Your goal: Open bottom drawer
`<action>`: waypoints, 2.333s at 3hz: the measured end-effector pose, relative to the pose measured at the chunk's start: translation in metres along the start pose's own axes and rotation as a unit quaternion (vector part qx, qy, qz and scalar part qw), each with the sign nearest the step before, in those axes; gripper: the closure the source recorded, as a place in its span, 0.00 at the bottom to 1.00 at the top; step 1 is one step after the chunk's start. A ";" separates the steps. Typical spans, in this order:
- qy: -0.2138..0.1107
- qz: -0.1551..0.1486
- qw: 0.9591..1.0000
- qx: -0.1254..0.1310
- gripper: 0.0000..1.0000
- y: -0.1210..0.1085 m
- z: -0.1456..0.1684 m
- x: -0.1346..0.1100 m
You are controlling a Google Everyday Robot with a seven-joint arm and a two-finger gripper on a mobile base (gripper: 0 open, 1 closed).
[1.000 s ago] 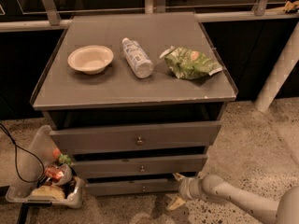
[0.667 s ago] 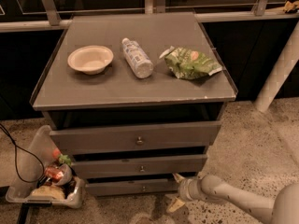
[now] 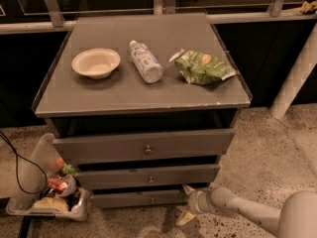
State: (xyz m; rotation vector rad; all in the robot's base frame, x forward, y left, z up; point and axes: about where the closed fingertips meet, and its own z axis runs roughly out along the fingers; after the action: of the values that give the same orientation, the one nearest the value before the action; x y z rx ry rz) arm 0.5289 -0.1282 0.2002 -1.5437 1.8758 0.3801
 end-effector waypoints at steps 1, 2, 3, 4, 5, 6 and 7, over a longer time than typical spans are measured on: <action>-0.003 -0.005 1.000 -0.001 0.00 0.000 0.000 -0.004; -0.005 -0.018 1.000 -0.019 0.00 -0.008 0.009 -0.011; -0.005 -0.018 1.000 -0.019 0.00 -0.008 0.009 -0.011; -0.013 -0.031 0.999 -0.042 0.00 0.000 0.008 -0.013; -0.001 -0.029 0.998 -0.059 0.00 0.006 0.012 0.001; 0.026 -0.016 0.998 -0.050 0.00 0.006 0.021 0.026; 0.026 -0.015 0.998 -0.049 0.00 0.006 0.021 0.026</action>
Offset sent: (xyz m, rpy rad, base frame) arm 0.0126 0.0110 0.0113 0.0123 -0.0023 0.0613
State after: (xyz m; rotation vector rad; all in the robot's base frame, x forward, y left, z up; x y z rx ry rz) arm 0.5282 -0.1336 0.1666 -1.6606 1.8957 0.4278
